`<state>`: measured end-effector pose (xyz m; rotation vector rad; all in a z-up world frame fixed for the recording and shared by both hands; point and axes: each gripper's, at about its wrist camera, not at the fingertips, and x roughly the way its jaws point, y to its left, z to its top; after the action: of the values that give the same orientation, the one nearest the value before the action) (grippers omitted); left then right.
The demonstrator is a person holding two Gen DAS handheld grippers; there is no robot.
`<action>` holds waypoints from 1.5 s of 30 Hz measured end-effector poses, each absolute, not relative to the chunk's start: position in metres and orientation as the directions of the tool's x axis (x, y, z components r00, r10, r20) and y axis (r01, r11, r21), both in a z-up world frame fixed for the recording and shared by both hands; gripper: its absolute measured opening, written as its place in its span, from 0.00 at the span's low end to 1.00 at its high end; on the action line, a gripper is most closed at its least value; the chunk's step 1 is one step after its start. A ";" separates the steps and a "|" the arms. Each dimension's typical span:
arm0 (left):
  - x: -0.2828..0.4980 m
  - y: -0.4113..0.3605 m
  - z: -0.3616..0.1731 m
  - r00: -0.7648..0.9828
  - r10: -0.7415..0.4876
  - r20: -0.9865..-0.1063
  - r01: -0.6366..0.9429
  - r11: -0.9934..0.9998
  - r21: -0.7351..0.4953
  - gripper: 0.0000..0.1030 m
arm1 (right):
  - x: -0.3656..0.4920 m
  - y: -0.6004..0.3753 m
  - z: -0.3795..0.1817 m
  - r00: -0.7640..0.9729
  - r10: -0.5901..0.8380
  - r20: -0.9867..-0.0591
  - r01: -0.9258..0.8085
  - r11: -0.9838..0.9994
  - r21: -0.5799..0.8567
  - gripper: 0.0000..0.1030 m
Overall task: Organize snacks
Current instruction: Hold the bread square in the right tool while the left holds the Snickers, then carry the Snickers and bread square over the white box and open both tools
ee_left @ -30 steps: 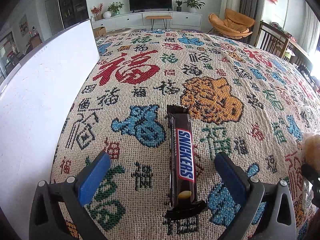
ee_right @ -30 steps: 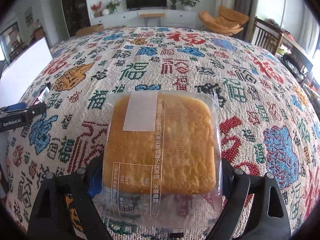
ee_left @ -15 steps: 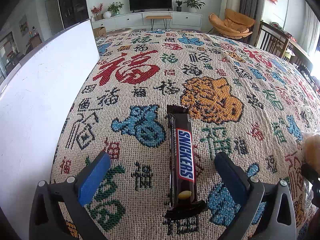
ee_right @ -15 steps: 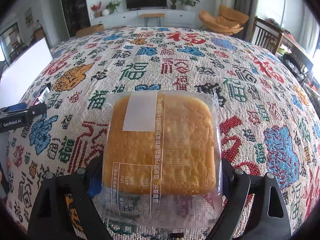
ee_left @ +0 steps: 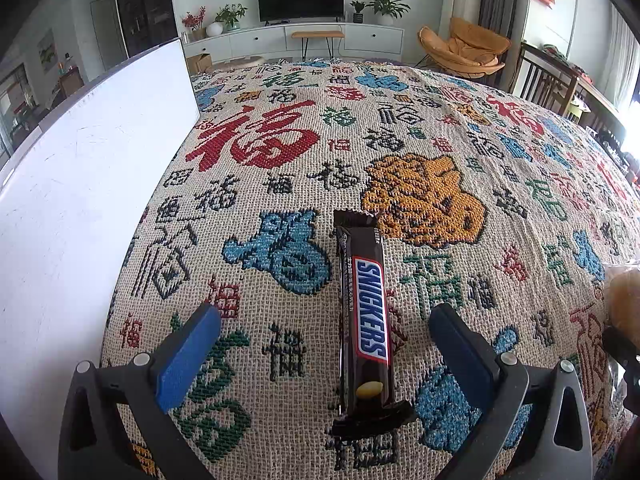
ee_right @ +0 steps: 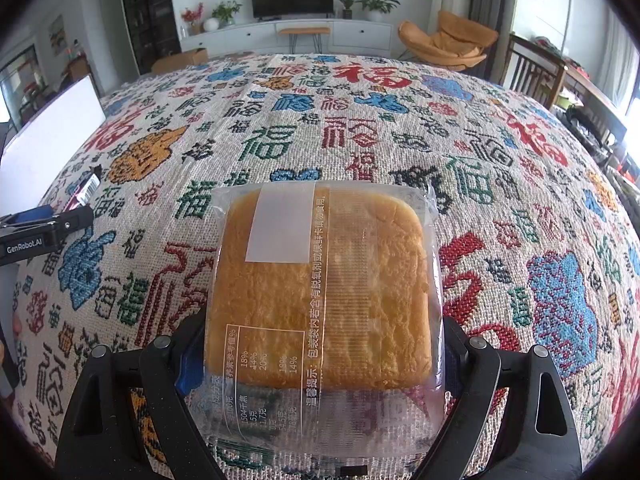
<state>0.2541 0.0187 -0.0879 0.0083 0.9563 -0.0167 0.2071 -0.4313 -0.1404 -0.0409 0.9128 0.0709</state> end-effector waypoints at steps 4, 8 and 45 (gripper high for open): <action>0.254 0.019 -0.088 0.576 -0.011 -0.817 0.018 1.000 0.000 1.00 | 0.207 -0.431 -0.140 0.609 0.044 -0.792 -0.079 0.997 -0.005 0.87; 0.254 0.019 -0.088 0.577 -0.011 -0.817 0.018 1.000 -0.001 1.00 | 0.207 -0.431 -0.140 0.610 0.045 -0.791 -0.080 0.997 -0.004 0.87; 0.137 0.168 0.106 0.705 -0.286 -0.649 0.084 0.942 -0.324 0.17 | 0.195 -0.282 0.040 0.503 0.586 -0.635 -0.465 0.803 0.373 0.72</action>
<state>0.1372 0.1681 0.1062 -0.2811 0.7626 -0.2084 0.1952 -0.2824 0.0397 0.1618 0.8272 0.6378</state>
